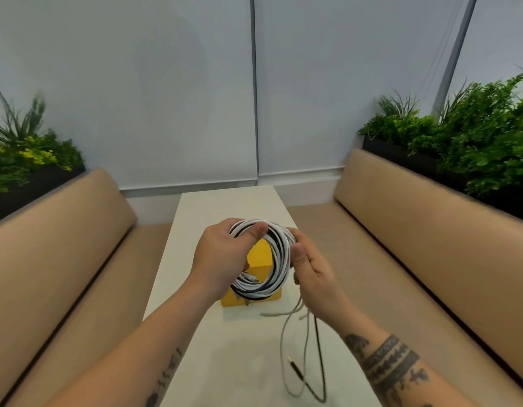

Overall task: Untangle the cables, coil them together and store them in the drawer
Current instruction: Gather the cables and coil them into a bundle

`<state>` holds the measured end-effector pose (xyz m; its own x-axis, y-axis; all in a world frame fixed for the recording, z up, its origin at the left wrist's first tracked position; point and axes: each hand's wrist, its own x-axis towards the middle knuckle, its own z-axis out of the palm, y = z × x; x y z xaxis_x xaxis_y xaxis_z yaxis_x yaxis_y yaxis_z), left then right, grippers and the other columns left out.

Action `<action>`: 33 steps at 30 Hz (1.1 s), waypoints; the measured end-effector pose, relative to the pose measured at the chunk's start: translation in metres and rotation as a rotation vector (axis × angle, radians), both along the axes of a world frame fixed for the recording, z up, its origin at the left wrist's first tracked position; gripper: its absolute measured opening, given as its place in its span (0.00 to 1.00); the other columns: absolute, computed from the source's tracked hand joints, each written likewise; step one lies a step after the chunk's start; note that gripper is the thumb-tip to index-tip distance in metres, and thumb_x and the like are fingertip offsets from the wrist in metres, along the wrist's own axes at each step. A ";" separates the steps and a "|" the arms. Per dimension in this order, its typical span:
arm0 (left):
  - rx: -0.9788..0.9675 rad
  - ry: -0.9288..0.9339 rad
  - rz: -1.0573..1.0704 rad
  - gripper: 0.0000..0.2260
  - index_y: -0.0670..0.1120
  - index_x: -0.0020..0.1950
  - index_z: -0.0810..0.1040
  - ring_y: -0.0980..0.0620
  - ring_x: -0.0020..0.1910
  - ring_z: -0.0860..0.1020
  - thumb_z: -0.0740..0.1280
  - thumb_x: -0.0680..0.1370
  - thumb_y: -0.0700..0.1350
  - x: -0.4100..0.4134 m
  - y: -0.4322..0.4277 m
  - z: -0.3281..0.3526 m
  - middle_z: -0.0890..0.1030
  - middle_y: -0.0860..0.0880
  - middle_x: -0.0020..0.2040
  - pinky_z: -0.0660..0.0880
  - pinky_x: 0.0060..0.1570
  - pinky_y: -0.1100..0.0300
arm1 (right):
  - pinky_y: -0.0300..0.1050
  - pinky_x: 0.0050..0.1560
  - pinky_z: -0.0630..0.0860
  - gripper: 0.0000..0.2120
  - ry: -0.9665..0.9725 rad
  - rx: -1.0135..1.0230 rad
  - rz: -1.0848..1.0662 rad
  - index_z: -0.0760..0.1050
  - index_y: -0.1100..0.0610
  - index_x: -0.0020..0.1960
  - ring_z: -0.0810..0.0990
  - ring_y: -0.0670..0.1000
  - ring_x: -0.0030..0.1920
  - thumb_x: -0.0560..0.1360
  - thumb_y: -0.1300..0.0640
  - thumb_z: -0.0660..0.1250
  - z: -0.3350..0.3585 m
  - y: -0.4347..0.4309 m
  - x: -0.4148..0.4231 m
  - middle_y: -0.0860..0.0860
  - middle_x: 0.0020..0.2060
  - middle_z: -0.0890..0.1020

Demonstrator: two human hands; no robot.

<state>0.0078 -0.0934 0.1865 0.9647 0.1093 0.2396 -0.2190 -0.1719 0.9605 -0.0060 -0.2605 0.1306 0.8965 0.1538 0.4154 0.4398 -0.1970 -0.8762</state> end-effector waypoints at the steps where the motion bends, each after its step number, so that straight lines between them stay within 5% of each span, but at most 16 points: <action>1: -0.024 -0.008 0.022 0.10 0.49 0.41 0.82 0.50 0.23 0.70 0.74 0.73 0.55 -0.002 -0.004 -0.002 0.74 0.54 0.25 0.74 0.31 0.52 | 0.46 0.59 0.70 0.26 0.015 0.049 -0.036 0.68 0.45 0.72 0.74 0.39 0.54 0.80 0.35 0.50 -0.004 0.005 -0.003 0.44 0.61 0.79; 4: -0.055 -0.040 0.095 0.09 0.51 0.39 0.82 0.51 0.24 0.73 0.74 0.74 0.56 -0.010 -0.018 -0.007 0.76 0.54 0.26 0.73 0.30 0.54 | 0.52 0.70 0.69 0.35 0.013 0.128 -0.079 0.64 0.46 0.75 0.73 0.46 0.68 0.76 0.27 0.50 -0.010 0.016 -0.012 0.45 0.70 0.73; 6: -0.066 -0.050 0.127 0.07 0.55 0.38 0.83 0.50 0.27 0.75 0.73 0.74 0.56 -0.014 -0.026 -0.013 0.79 0.53 0.29 0.74 0.29 0.55 | 0.46 0.64 0.74 0.40 -0.011 0.172 -0.063 0.66 0.47 0.73 0.77 0.48 0.66 0.70 0.23 0.57 -0.009 0.020 -0.016 0.44 0.67 0.76; 12: -0.251 0.089 0.089 0.10 0.51 0.45 0.82 0.49 0.26 0.70 0.69 0.78 0.56 -0.026 -0.033 -0.027 0.73 0.51 0.28 0.73 0.34 0.51 | 0.46 0.47 0.77 0.11 0.007 0.045 -0.222 0.75 0.42 0.62 0.81 0.45 0.44 0.80 0.47 0.65 -0.010 0.013 -0.006 0.41 0.45 0.82; 16: -0.354 0.298 -0.253 0.25 0.40 0.62 0.75 0.47 0.32 0.75 0.62 0.78 0.60 -0.028 -0.019 -0.030 0.73 0.47 0.34 0.75 0.42 0.49 | 0.43 0.43 0.73 0.06 0.037 -0.074 -0.160 0.77 0.42 0.57 0.79 0.42 0.38 0.81 0.51 0.65 0.000 -0.007 0.007 0.37 0.39 0.81; 19: -0.453 0.502 -0.568 0.34 0.41 0.68 0.75 0.41 0.42 0.79 0.56 0.76 0.67 -0.024 0.005 -0.021 0.78 0.41 0.49 0.77 0.50 0.47 | 0.45 0.42 0.74 0.06 0.076 -0.156 -0.047 0.78 0.41 0.56 0.78 0.41 0.35 0.80 0.50 0.66 0.014 -0.017 0.009 0.38 0.36 0.80; 24: -0.054 0.643 -0.712 0.46 0.42 0.68 0.75 0.38 0.53 0.80 0.53 0.69 0.79 -0.007 0.022 0.004 0.80 0.39 0.55 0.77 0.54 0.45 | 0.44 0.49 0.76 0.07 0.086 -0.474 0.164 0.75 0.39 0.57 0.80 0.39 0.45 0.79 0.45 0.65 0.032 -0.013 0.004 0.39 0.44 0.83; 26: 0.223 0.630 -0.669 0.44 0.45 0.61 0.79 0.41 0.49 0.83 0.58 0.64 0.79 -0.007 0.015 0.019 0.84 0.42 0.50 0.76 0.59 0.42 | 0.47 0.52 0.78 0.08 0.089 -0.602 0.222 0.71 0.31 0.55 0.80 0.41 0.48 0.78 0.43 0.65 0.037 -0.008 0.001 0.39 0.47 0.82; 29: 0.604 0.554 -0.604 0.43 0.46 0.56 0.81 0.49 0.38 0.83 0.60 0.61 0.81 -0.013 0.002 0.028 0.86 0.46 0.45 0.80 0.55 0.45 | 0.49 0.51 0.79 0.10 0.103 -0.659 0.251 0.69 0.37 0.57 0.81 0.42 0.46 0.78 0.47 0.65 0.048 -0.004 -0.003 0.42 0.44 0.83; 33: 0.641 0.404 -0.444 0.34 0.41 0.48 0.80 0.53 0.27 0.75 0.64 0.70 0.73 -0.015 -0.005 0.021 0.79 0.49 0.32 0.78 0.43 0.56 | 0.40 0.46 0.76 0.28 0.171 -0.604 0.256 0.60 0.48 0.68 0.80 0.38 0.42 0.75 0.47 0.72 0.060 -0.009 -0.006 0.42 0.40 0.83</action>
<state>-0.0074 -0.0984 0.2070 0.9106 -0.3346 -0.2426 -0.0579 -0.6846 0.7267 -0.0120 -0.2696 0.1902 0.8464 0.5306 0.0451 0.4024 -0.5819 -0.7067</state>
